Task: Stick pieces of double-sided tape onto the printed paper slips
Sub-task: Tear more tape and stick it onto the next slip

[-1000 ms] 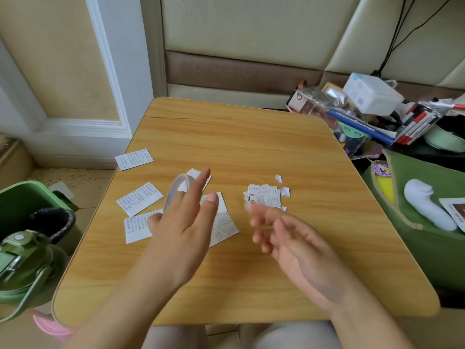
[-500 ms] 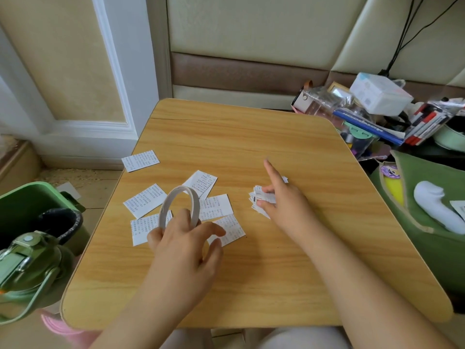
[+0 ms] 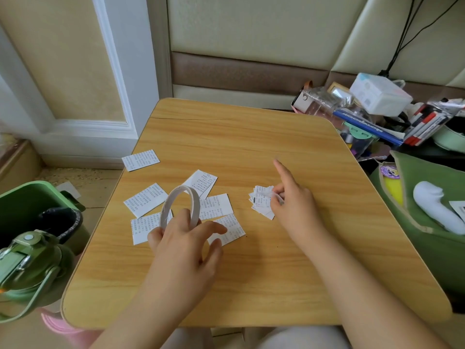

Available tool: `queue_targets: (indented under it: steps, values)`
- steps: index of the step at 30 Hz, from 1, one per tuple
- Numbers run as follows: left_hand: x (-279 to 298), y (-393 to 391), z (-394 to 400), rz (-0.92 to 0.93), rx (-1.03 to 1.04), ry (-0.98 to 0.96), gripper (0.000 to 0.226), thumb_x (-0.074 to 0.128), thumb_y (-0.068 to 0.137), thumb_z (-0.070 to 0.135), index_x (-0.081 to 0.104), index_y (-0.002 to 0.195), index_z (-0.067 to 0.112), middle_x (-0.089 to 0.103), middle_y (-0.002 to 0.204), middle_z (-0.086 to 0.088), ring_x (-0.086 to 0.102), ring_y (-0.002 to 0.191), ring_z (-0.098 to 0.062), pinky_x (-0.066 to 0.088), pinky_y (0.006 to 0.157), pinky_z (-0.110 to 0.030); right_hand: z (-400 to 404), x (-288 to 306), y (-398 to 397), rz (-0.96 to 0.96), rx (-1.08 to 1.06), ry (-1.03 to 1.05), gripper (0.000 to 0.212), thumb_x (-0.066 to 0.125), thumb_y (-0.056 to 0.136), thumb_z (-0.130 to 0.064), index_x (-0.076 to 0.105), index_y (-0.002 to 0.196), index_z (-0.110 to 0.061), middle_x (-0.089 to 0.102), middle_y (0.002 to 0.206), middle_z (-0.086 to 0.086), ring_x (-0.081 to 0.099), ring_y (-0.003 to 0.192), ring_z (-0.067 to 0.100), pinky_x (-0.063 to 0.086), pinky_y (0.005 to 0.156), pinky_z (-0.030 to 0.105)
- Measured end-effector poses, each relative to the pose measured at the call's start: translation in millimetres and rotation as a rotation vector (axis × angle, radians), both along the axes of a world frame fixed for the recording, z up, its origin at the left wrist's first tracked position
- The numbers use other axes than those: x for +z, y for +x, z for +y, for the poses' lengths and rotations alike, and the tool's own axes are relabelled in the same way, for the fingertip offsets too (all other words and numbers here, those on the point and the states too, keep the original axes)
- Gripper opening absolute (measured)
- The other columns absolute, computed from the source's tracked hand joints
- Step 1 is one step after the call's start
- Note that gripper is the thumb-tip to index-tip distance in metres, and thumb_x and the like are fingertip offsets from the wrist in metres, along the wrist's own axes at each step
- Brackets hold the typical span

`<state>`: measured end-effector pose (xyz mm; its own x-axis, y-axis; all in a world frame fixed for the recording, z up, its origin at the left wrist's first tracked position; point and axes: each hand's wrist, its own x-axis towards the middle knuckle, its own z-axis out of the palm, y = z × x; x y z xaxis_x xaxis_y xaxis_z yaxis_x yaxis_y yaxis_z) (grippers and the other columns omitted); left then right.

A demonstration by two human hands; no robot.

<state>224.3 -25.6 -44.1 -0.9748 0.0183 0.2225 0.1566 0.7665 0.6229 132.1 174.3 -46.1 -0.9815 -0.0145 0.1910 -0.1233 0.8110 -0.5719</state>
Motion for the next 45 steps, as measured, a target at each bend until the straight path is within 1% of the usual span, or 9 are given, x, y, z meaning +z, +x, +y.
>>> queue_targets:
  steps: [4,10,16,20,28,32,35,37,45]
  values:
    - [-2,2,-3,0.037,-0.005,-0.025,0.021,0.054,0.077,0.032,0.068,0.090,0.040,0.035,0.080,0.017,0.044,0.061,-0.008,0.013,0.075,-0.025,-2,16,16,0.091,-0.145,-0.258,0.073,0.065,0.085,-0.006,0.034,0.145,-0.036,0.065,0.075,-0.015,0.061,0.091,0.006,0.045,0.080,0.016]
    - [-8,5,4,0.127,-0.072,-0.098,0.026,0.058,0.075,0.024,0.069,0.097,0.031,0.036,0.077,0.008,0.038,0.075,-0.008,0.033,0.068,-0.035,1,17,63,-0.192,-0.262,-0.783,0.069,0.066,0.083,0.003,0.040,0.128,-0.041,0.070,0.077,0.000,0.064,0.057,0.006,0.052,0.063,0.018]
    - [-14,6,11,0.188,-0.144,-0.230,0.037,0.054,0.071,0.013,0.069,0.101,0.029,0.032,0.077,0.004,0.033,0.070,-0.014,0.031,0.062,-0.031,1,-5,88,-0.287,-0.330,-0.804,0.062,0.065,0.084,0.003,0.044,0.116,-0.047,0.067,0.091,0.010,0.072,0.067,0.016,0.053,0.091,0.048]
    - [-25,12,20,0.190,-0.209,-0.345,0.042,0.040,0.075,0.025,0.063,0.107,0.038,0.029,0.081,0.005,0.046,0.074,-0.018,0.035,0.066,-0.033,-8,-7,94,-0.292,-0.336,-0.793,0.067,0.064,0.085,0.003,0.039,0.128,-0.042,0.065,0.093,0.014,0.072,0.065,0.014,0.055,0.087,0.044]
    - [-37,11,26,0.135,-0.255,-0.393,0.036,0.059,0.068,0.028,0.067,0.101,0.041,0.034,0.080,0.004,0.049,0.066,-0.018,0.033,0.064,-0.033,-11,-12,101,-0.216,-0.281,-0.685,0.075,0.068,0.082,-0.002,0.032,0.132,-0.044,0.065,0.082,0.003,0.068,0.067,0.013,0.053,0.066,0.021]
    - [-39,9,25,0.119,-0.276,-0.374,0.039,0.073,0.067,0.027,0.067,0.103,0.041,0.031,0.081,0.006,0.049,0.071,-0.018,0.032,0.067,-0.033,3,1,102,-0.105,-0.269,-0.577,0.046,0.068,0.084,-0.009,0.052,0.114,-0.040,0.061,0.073,-0.008,0.056,0.062,0.003,0.044,0.063,0.009]
    - [-40,8,26,0.162,-0.254,-0.369,0.027,0.055,0.080,0.034,0.068,0.102,0.042,0.027,0.081,0.007,0.048,0.071,-0.017,0.030,0.068,-0.033,9,17,97,-0.361,-0.240,-0.839,0.018,0.058,0.092,-0.010,0.069,0.102,-0.018,0.042,0.052,-0.009,0.038,0.041,0.002,0.034,0.040,0.013]
    - [-41,8,26,0.171,-0.247,-0.363,0.031,0.043,0.084,0.039,0.068,0.101,0.041,0.027,0.081,0.006,0.048,0.070,-0.018,0.027,0.069,-0.033,10,22,92,-0.584,-0.214,-1.028,0.020,0.050,0.095,-0.008,0.069,0.100,-0.006,0.030,0.046,-0.008,0.023,0.036,0.003,0.018,0.035,0.015]
    - [-44,7,25,0.180,-0.235,-0.361,0.034,0.040,0.086,0.042,0.068,0.104,0.041,0.035,0.077,0.004,0.047,0.068,-0.019,0.029,0.069,-0.035,1,12,85,-0.810,-0.255,-0.967,0.022,0.051,0.093,-0.006,0.068,0.102,0.003,0.026,0.046,-0.005,0.018,0.036,0.004,0.011,0.035,0.017]
